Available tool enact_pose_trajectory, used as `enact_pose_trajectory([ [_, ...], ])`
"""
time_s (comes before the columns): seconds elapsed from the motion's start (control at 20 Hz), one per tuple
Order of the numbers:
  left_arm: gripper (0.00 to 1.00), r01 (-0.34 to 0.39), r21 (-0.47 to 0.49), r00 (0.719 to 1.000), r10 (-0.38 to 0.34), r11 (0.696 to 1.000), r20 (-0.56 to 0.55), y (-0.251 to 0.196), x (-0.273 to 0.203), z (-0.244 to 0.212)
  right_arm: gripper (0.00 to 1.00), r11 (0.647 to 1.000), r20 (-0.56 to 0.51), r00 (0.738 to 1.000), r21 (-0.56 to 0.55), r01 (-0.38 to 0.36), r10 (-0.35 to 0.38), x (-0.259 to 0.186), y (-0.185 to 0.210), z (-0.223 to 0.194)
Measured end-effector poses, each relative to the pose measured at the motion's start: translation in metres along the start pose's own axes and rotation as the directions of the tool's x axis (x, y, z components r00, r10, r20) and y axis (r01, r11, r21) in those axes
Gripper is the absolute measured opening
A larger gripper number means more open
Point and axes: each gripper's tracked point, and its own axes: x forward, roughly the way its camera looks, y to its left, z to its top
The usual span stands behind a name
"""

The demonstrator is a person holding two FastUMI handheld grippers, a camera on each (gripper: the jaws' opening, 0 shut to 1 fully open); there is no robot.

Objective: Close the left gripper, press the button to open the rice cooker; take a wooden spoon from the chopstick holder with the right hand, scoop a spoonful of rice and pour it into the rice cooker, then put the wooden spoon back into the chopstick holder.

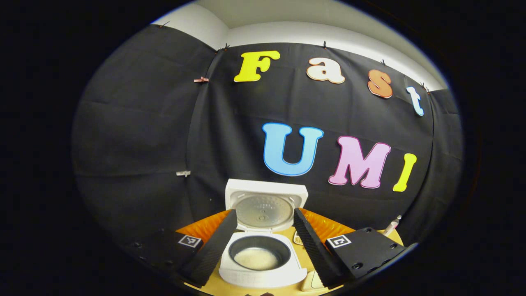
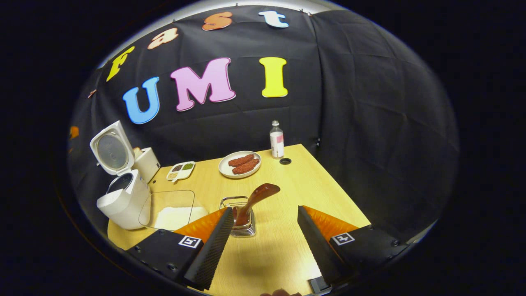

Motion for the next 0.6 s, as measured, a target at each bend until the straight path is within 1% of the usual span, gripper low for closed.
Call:
enact_pose_trajectory([
  [0.1,0.95,0.006,0.005,1.000,-0.006,1.000,-0.005,0.000,0.028,0.017,0.99,0.998,0.007,1.000,-0.060,-0.009,0.009,-0.011,0.004,0.002],
  [0.2,0.95,0.014,-0.019,1.000,-0.014,1.000,-0.023,0.000,0.056,0.027,0.99,0.996,0.017,1.000,-0.089,-0.025,0.027,-0.021,0.010,0.004],
  [0.3,0.94,0.023,-0.012,0.999,-0.024,1.000,-0.035,-0.004,0.083,0.035,0.99,0.994,0.028,0.999,-0.102,-0.040,0.043,-0.025,0.021,0.008],
  [0.45,0.94,0.031,0.034,0.999,-0.030,0.999,-0.042,-0.005,0.127,0.041,0.99,0.992,0.038,0.997,-0.115,-0.055,0.060,-0.029,0.031,0.013],
  [0.6,0.94,0.040,0.029,0.998,-0.039,0.999,-0.055,-0.007,0.174,0.038,0.99,0.991,0.046,0.997,-0.120,-0.061,0.067,-0.033,0.037,0.019],
])
